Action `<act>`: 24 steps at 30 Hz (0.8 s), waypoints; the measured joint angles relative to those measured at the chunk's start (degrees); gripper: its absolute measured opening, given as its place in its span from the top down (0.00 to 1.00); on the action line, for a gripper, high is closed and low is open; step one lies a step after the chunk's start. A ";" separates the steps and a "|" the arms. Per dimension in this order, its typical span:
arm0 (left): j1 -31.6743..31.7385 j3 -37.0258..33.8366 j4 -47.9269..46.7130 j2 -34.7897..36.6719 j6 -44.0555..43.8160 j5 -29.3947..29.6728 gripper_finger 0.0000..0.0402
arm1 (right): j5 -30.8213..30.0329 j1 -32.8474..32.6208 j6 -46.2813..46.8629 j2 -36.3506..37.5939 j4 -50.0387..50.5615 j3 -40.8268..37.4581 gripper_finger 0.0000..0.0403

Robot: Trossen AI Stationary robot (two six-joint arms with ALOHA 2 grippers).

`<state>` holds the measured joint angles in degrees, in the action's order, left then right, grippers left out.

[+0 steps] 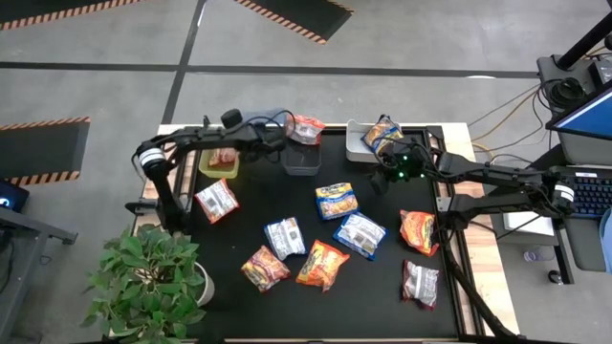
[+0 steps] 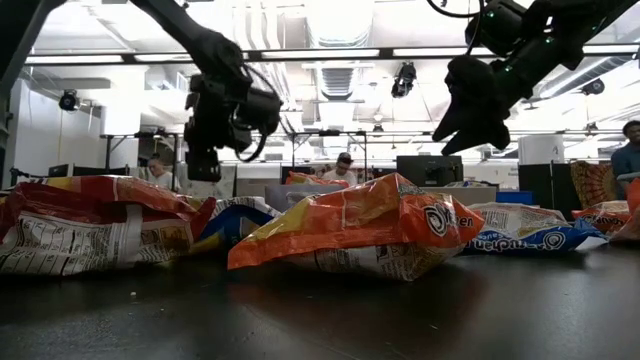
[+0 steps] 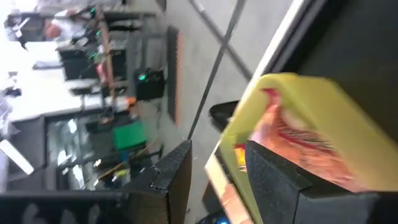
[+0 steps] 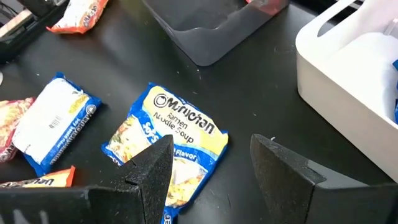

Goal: Sort Maruchan noodles
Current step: Put the red noodle pack into the yellow bin, then put the blue noodle pack into the white bin

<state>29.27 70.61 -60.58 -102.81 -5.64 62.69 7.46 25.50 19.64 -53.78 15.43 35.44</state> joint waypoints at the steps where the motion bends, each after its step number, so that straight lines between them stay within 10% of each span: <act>1: -0.94 0.00 0.11 0.57 0.00 -1.05 0.68 | 0.00 0.00 0.02 0.00 -0.03 0.00 0.50; 9: -6.44 -0.46 4.83 5.61 3.78 -19.51 0.74 | 0.00 0.00 0.36 0.00 -1.50 0.05 0.50; 16: -4.26 -2.80 7.13 7.42 0.91 -9.80 0.82 | 0.07 0.00 0.85 0.00 -1.53 0.39 0.50; 24: -4.65 -4.72 7.96 8.08 -1.01 -22.55 0.95 | 3.59 -0.10 3.38 0.00 -1.17 0.39 0.50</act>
<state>24.62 65.89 -52.62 -94.73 -6.65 40.14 11.05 25.39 23.01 -53.78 14.26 35.83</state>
